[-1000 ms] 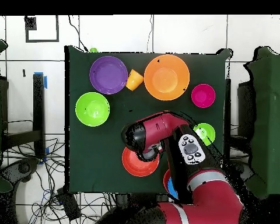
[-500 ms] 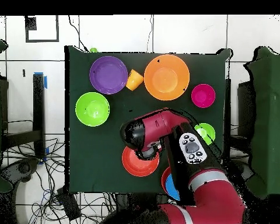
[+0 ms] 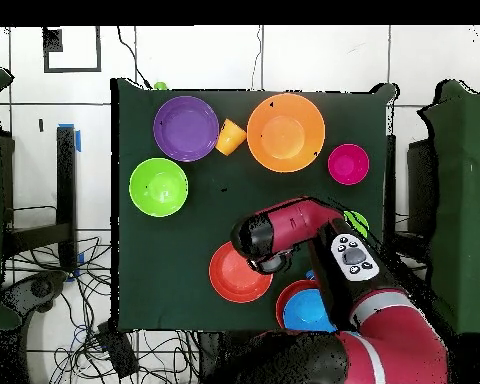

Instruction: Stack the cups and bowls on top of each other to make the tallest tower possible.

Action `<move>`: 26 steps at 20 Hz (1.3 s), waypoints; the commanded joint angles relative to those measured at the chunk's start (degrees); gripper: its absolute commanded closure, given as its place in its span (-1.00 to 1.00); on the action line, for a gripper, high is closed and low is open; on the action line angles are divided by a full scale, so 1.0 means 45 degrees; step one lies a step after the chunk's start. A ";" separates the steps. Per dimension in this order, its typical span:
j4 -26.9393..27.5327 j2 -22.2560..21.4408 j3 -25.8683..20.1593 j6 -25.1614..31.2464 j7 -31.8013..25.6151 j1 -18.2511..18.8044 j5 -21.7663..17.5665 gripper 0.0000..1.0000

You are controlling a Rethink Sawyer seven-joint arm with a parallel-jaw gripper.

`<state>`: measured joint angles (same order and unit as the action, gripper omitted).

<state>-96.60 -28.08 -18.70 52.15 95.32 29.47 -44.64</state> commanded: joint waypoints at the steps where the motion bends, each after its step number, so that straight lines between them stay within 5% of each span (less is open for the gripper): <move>1: 0.0562 0.1080 -0.0697 -0.1309 -0.2034 0.0034 -0.1227 -1.00; 7: 0.0586 0.1452 -0.0828 -0.1945 -0.1847 0.0433 -0.1250 -1.00; 8: 0.0556 0.1506 -0.0866 -0.2035 -0.1724 0.0499 -0.1167 1.00; 26: 0.0621 0.1532 -0.0965 -0.1826 -0.1187 0.0484 -0.0733 1.00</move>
<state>-96.61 -24.40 -19.63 49.66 95.32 31.74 -45.71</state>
